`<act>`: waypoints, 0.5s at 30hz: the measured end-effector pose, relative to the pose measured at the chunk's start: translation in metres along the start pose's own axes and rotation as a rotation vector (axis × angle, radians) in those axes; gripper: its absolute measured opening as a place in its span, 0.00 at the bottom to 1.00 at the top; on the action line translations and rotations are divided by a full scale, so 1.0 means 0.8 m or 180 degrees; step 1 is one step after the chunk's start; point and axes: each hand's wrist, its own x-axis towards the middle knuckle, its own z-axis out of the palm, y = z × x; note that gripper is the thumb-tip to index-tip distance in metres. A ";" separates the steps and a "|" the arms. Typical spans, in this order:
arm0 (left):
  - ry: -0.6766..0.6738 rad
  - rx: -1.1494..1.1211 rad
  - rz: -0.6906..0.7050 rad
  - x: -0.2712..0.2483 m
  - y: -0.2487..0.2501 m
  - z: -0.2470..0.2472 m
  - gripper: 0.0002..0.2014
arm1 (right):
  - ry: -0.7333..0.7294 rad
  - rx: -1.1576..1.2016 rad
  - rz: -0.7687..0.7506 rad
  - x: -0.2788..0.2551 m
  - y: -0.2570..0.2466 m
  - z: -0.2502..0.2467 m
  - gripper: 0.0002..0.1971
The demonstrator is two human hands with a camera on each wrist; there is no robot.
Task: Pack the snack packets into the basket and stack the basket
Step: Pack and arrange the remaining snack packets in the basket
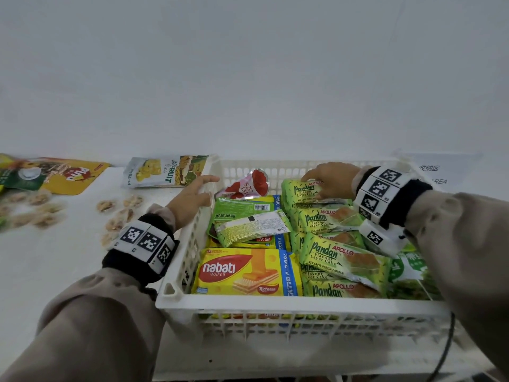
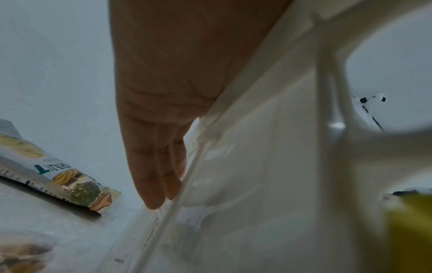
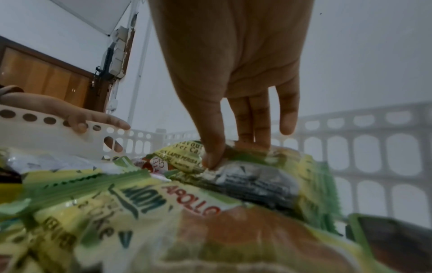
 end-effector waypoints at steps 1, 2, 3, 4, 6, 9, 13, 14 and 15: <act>0.0002 0.0007 0.0000 0.000 0.000 0.000 0.24 | 0.0013 0.0036 -0.0019 -0.001 0.000 -0.002 0.25; 0.0004 0.0011 -0.0003 0.001 0.000 0.000 0.24 | 0.0034 0.0089 -0.0042 -0.002 0.001 -0.004 0.25; 0.0005 0.0003 -0.0004 0.001 -0.001 0.000 0.24 | 0.0058 0.0167 -0.0069 -0.005 0.002 -0.008 0.25; 0.0005 -0.0010 -0.0005 0.002 -0.001 0.000 0.24 | 0.0069 0.0259 -0.0098 -0.007 0.002 -0.011 0.25; -0.0005 -0.0044 -0.0015 0.002 -0.001 0.000 0.24 | 0.0011 0.0385 -0.0191 -0.014 0.003 -0.020 0.25; -0.0020 -0.0054 -0.0026 0.002 -0.002 0.000 0.24 | -0.0368 0.0343 -0.0373 -0.028 0.000 -0.023 0.24; 0.0011 -0.0021 -0.0027 0.002 -0.001 0.000 0.24 | -0.1184 0.0406 -0.0461 -0.043 0.001 -0.011 0.24; 0.0018 -0.0004 -0.0024 0.002 -0.001 0.000 0.24 | -0.1387 0.0580 -0.0445 -0.045 0.004 -0.008 0.24; 0.0021 0.0005 -0.0015 0.001 -0.001 0.000 0.24 | -0.1566 0.0731 -0.0427 -0.045 0.008 -0.005 0.25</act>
